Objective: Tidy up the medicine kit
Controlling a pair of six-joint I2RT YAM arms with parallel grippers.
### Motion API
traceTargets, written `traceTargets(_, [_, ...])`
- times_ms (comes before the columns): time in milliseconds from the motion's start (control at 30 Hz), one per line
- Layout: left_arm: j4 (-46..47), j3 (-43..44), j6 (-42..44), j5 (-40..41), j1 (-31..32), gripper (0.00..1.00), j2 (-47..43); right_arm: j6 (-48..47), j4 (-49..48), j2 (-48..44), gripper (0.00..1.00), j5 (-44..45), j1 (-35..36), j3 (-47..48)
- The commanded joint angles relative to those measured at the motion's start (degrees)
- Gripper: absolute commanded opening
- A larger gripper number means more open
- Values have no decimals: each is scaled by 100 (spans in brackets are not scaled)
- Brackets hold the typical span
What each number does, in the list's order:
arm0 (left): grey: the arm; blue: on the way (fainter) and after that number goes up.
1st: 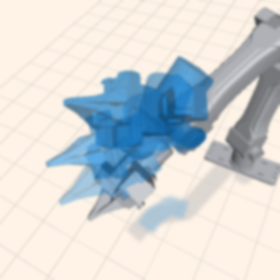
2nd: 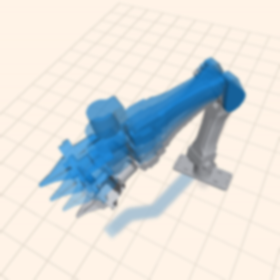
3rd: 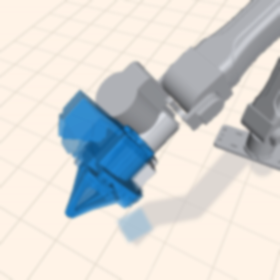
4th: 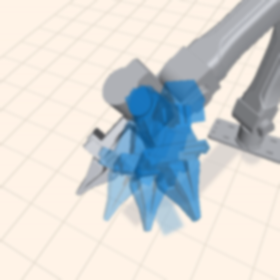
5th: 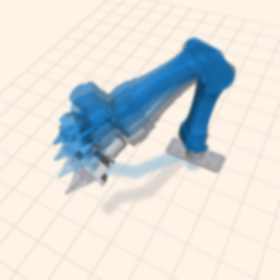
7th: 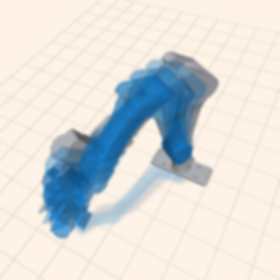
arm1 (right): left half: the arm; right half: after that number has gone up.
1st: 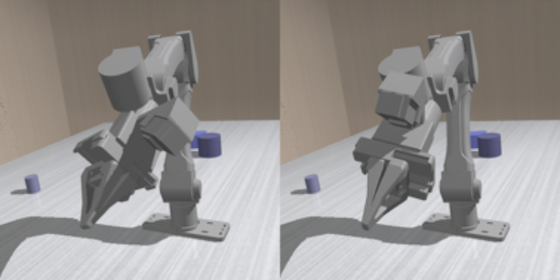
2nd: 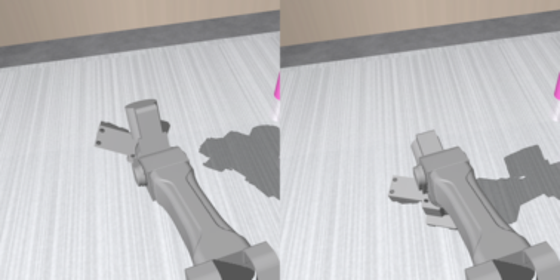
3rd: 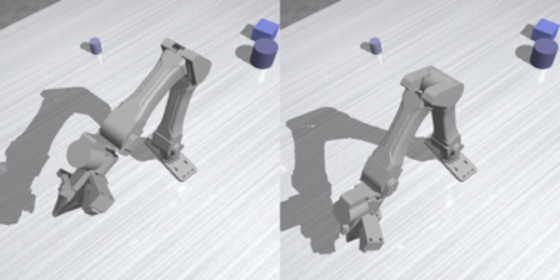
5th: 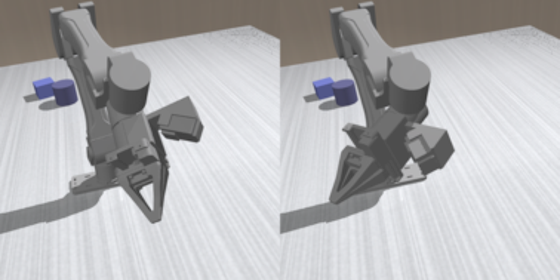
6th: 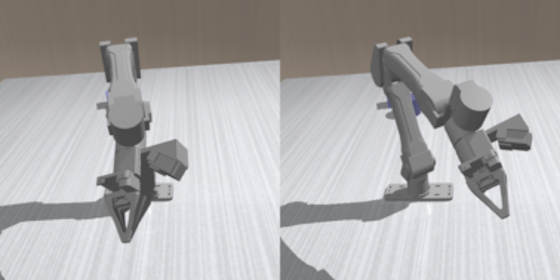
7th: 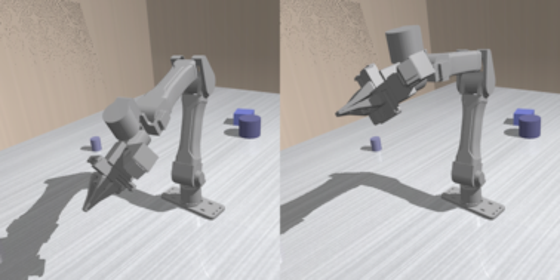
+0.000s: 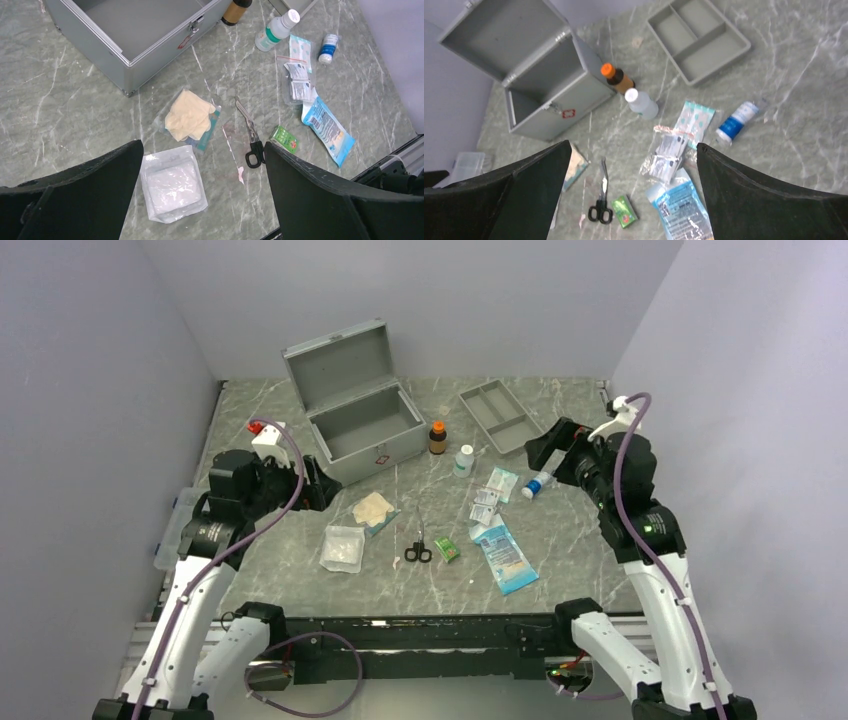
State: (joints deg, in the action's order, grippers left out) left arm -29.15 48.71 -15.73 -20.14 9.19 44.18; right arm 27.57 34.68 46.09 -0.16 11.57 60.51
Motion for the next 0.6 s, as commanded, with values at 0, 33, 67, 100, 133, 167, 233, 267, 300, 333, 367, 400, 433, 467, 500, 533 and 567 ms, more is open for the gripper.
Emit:
traceTargets(0, [212,60,58,-90,-14,99,-23,-103,409,185,100,259,-9,379])
traceTargets(33, [213,55,46,-66,-14,99,-38,-69,439,219,100,254,-4,370])
traceTargets(67, [216,52,39,-57,-14,99,-45,-37,449,228,100,330,-10,353])
traceTargets(100, [195,49,30,-9,-14,99,-54,35,525,246,100,547,-3,347])
traceTargets(133, [169,55,22,32,-16,99,-62,121,619,276,100,833,-1,355])
traceTargets(167, [138,72,-6,176,-14,99,-59,205,766,315,100,1128,-6,392])
traceTargets(233, [46,109,-27,387,-14,99,-63,221,1033,394,100,1517,-7,529])
traceTargets(267, [28,110,-48,457,-14,99,-68,106,1105,404,100,1452,-6,544])
traceTargets(300, [33,100,-65,493,-14,99,-81,-100,1068,378,100,1285,-6,515])
traceTargets(333, [39,96,-81,501,-23,99,-94,-239,1034,334,100,1119,-4,479])
traceTargets(367, [52,76,-111,515,-23,99,-94,-307,994,268,100,1040,-7,431])
traceTargets(400, [54,63,-137,553,-23,99,-94,-362,929,148,100,1006,-6,381])
traceTargets(433, [29,65,-170,594,-23,99,-84,-385,910,84,100,1016,-7,350])
traceTargets(467, [-7,78,-195,646,-27,99,-73,-405,901,52,100,1014,-5,339])
traceTargets(500, [-54,106,-192,639,-31,99,-56,-429,919,54,100,1010,-1,348])
traceTargets(533, [-84,112,-187,634,-36,99,-32,-462,948,107,100,950,3,362])
traceTargets(567, [-94,106,-192,648,-40,99,-25,-498,942,177,100,840,-1,358])
